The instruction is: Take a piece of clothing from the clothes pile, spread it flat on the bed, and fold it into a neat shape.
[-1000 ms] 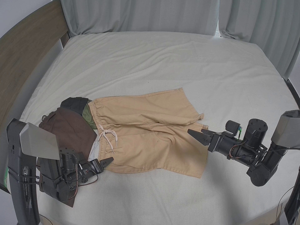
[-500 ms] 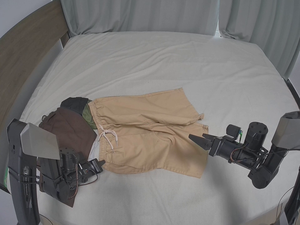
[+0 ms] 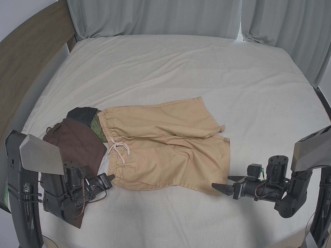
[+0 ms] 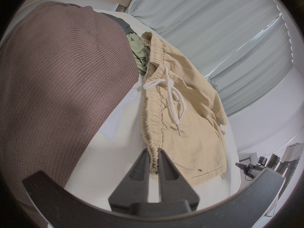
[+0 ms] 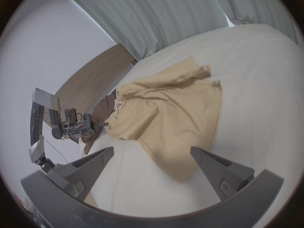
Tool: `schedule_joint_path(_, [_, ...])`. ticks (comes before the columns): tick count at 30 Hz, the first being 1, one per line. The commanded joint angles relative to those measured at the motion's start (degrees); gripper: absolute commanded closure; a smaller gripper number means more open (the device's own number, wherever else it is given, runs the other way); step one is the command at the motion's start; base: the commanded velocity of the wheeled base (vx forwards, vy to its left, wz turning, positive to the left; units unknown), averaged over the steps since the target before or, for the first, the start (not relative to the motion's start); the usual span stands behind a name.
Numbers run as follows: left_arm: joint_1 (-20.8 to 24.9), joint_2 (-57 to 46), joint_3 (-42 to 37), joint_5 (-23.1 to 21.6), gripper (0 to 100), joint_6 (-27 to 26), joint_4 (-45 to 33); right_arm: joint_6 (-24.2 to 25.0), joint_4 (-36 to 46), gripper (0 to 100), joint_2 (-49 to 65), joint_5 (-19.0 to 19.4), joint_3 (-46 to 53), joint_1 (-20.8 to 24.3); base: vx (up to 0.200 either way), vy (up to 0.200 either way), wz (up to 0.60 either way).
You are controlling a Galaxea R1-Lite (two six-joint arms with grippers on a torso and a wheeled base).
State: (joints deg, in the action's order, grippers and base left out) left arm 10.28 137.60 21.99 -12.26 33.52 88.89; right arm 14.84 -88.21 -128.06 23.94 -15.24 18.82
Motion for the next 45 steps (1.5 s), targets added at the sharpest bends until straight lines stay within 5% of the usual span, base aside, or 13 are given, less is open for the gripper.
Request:
schedule_joint_path(1, [0.01,-0.4,-0.02,-0.04,100,0.05,0.05,0.37,-0.03,0,-3.25,0.14,1.62,-0.54,0.0,0.0,0.0])
schedule_joint_path(42, [0.01,-0.31,-0.02,0.05,100,-0.04,0.05,6.96,-0.29,0,-14.06,0.58,-6.73,-0.45,0.0,0.0,0.0])
schedule_joint_path(43, [0.01,-0.31,-0.02,0.05,100,-0.04,0.05,6.96,-0.29,100,-14.06,0.58,-6.73,-0.45,0.0,0.0,0.0])
schedule_joint_path(45, [0.01,-0.31,-0.02,0.05,100,-0.04,0.05,6.96,-0.29,100,-14.06,0.58,-6.73,-0.54,0.0,0.0,0.0])
